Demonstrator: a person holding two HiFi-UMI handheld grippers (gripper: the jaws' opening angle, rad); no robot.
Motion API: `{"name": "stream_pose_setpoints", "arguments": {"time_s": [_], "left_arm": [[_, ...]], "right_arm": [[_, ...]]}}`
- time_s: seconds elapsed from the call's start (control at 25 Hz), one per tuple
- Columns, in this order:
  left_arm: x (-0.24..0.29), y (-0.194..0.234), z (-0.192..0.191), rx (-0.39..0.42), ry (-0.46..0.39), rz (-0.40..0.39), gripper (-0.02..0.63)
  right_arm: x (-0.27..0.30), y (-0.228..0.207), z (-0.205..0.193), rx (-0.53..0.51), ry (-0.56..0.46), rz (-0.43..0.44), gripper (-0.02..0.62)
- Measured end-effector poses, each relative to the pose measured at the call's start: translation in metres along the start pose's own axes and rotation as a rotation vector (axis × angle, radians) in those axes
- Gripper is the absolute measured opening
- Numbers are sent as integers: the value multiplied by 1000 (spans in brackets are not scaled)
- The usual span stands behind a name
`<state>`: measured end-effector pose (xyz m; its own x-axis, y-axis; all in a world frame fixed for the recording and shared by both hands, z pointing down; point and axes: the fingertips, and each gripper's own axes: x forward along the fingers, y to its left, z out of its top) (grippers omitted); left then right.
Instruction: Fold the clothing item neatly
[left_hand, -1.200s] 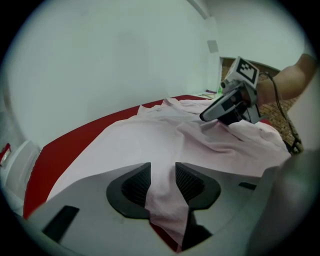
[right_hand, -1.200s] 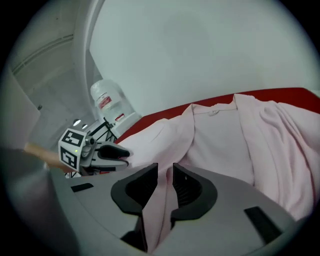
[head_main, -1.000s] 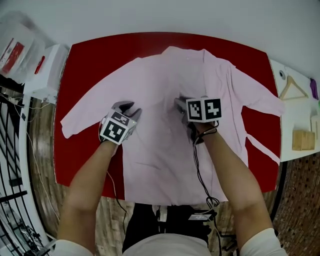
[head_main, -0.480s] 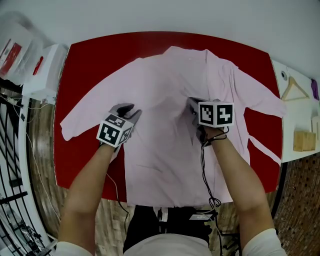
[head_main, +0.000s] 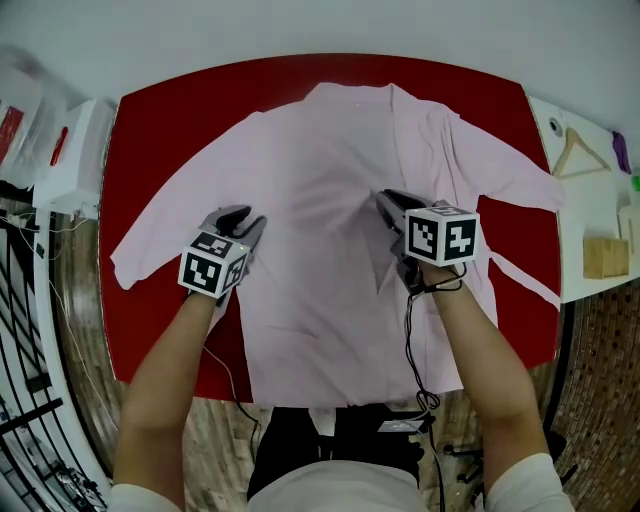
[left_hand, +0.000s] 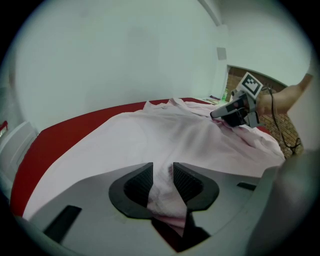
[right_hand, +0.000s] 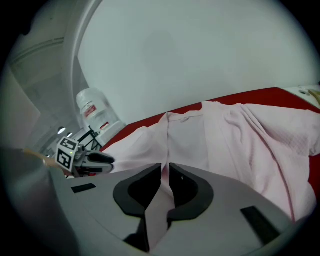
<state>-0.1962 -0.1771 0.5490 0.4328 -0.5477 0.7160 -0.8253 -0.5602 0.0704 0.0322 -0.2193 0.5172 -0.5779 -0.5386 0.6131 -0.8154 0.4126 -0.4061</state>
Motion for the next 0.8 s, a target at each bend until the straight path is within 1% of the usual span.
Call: {"name": "stream_pose_setpoints", "arguments": {"time_s": [0.04, 0.08, 0.16, 0.24, 0.32, 0.4, 0.52, 0.6, 0.68, 0.8], "left_arm": [[-2, -3, 3, 6, -8, -3, 129], [-5, -7, 6, 12, -21, -10, 129], [-12, -17, 12, 22, -49, -32, 129], [-21, -31, 14, 24, -68, -60, 129], [-30, -45, 9, 10, -68, -85, 129], [-40, -59, -6, -8, -42, -96, 128], [-52, -79, -43, -7, 37, -105, 129], [-58, -92, -65, 25, 89, -115, 129], [-61, -100, -80, 70, 127, -124, 126], [-70, -99, -81, 87, 131, -124, 100]], "right_arm": [[-5, 9, -2, -17, 8, 27, 43], [-11, 18, -8, -34, 21, 53, 87], [-23, 36, -28, -68, 69, 98, 125], [-33, 51, -58, -99, 134, 119, 129], [-41, 56, -85, -112, 182, 107, 129], [-47, 54, -103, -109, 199, 74, 129], [-55, 57, -117, -79, 195, 58, 129], [-58, 60, -124, -70, 196, 55, 129], [-59, 60, -128, -70, 195, 42, 129], [-62, 62, -128, -59, 187, 29, 129]]}}
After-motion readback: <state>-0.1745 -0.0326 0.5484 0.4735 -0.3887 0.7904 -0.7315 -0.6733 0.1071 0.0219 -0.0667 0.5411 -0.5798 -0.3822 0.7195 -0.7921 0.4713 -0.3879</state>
